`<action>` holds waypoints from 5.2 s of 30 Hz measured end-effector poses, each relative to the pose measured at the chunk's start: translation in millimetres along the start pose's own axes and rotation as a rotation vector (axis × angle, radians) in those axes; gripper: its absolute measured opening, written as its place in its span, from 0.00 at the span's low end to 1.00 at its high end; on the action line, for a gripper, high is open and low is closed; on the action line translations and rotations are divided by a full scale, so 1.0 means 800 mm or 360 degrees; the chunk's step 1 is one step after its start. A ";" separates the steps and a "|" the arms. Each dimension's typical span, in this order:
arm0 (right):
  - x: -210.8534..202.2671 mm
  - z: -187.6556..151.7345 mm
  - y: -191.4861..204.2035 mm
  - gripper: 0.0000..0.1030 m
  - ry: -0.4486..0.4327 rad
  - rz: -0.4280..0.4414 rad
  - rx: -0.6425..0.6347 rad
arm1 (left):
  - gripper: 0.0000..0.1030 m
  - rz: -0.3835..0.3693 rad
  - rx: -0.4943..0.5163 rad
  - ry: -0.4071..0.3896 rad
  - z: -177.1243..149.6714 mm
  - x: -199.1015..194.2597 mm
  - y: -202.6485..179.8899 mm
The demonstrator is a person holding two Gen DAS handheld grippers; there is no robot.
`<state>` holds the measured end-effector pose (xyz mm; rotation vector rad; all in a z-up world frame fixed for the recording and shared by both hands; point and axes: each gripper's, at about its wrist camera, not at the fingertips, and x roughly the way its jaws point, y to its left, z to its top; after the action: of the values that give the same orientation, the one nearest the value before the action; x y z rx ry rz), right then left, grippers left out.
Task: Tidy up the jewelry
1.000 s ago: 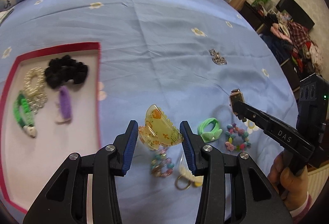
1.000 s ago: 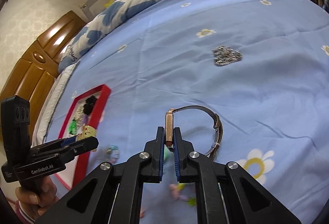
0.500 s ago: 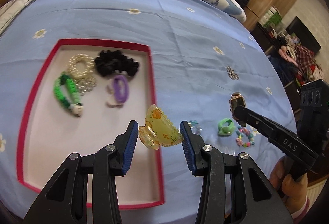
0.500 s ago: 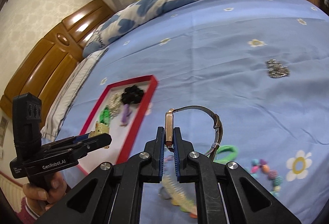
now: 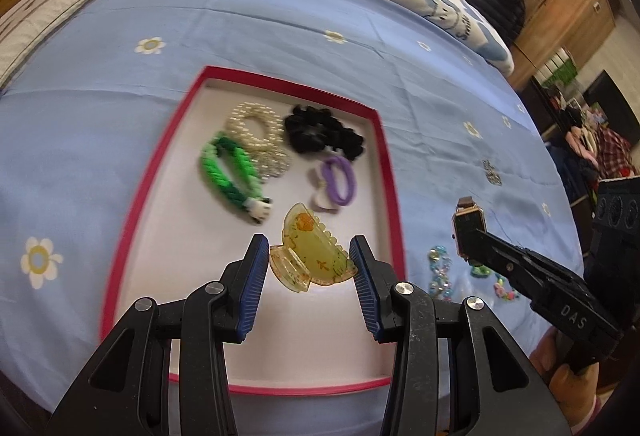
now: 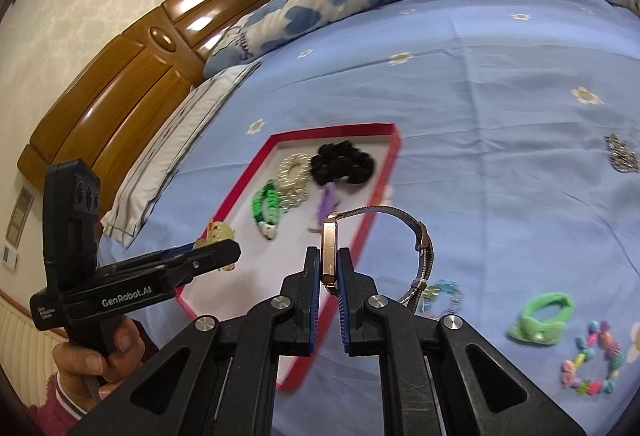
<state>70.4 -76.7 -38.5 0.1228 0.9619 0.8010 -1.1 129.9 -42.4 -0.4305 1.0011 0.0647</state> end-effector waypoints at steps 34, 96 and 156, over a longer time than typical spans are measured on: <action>0.149 0.017 0.045 0.08 0.0328 -0.0035 -0.0249 | 0.40 0.0291 0.0102 0.0160 0.023 0.076 0.060; -0.151 -0.092 -0.169 0.55 -0.0227 -0.0338 0.0526 | 0.66 0.0083 0.0070 0.0019 -0.035 -0.010 -0.058; -0.123 -0.103 -0.200 0.08 -0.0118 -0.0523 0.0322 | 0.06 -0.0061 0.0612 0.0256 -0.046 0.089 -0.201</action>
<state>64.5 -275.3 -88.8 0.1633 0.9603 0.3940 48.1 -41.6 -66.7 -0.1029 1.1338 -0.1973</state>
